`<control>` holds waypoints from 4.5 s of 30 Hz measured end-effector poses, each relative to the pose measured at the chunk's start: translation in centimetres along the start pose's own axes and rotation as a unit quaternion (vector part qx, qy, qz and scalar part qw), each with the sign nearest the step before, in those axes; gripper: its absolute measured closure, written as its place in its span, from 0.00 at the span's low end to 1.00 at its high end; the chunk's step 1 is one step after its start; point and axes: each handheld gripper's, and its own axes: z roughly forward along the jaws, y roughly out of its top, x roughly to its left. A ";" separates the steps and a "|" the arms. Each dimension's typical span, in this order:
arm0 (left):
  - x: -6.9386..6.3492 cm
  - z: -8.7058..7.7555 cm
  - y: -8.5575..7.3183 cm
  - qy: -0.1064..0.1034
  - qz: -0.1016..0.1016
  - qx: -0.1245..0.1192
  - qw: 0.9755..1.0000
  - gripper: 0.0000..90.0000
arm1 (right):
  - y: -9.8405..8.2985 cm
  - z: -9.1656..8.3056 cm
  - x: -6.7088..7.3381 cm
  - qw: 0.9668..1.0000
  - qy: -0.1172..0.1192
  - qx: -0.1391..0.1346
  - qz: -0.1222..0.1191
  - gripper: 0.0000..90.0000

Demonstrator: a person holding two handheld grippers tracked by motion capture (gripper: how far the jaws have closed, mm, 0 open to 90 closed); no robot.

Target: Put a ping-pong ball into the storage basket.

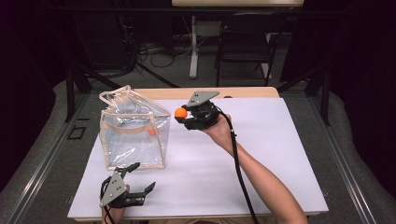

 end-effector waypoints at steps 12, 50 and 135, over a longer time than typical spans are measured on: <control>0.0 0.0 0.0 0.001 0.001 -0.001 1.000 0.17 | 0.8 -0.2 -0.1 1.000 -0.002 0.001 -0.002 0.56; 0.0 -0.1 0.0 0.002 0.002 -0.002 1.000 0.17 | 3.0 0.1 -0.7 1.000 -0.007 0.011 -0.010 0.56; 0.0 -0.1 0.0 0.001 0.002 -0.004 1.000 0.17 | 6.9 2.2 0.4 1.000 -0.008 0.000 -0.029 0.56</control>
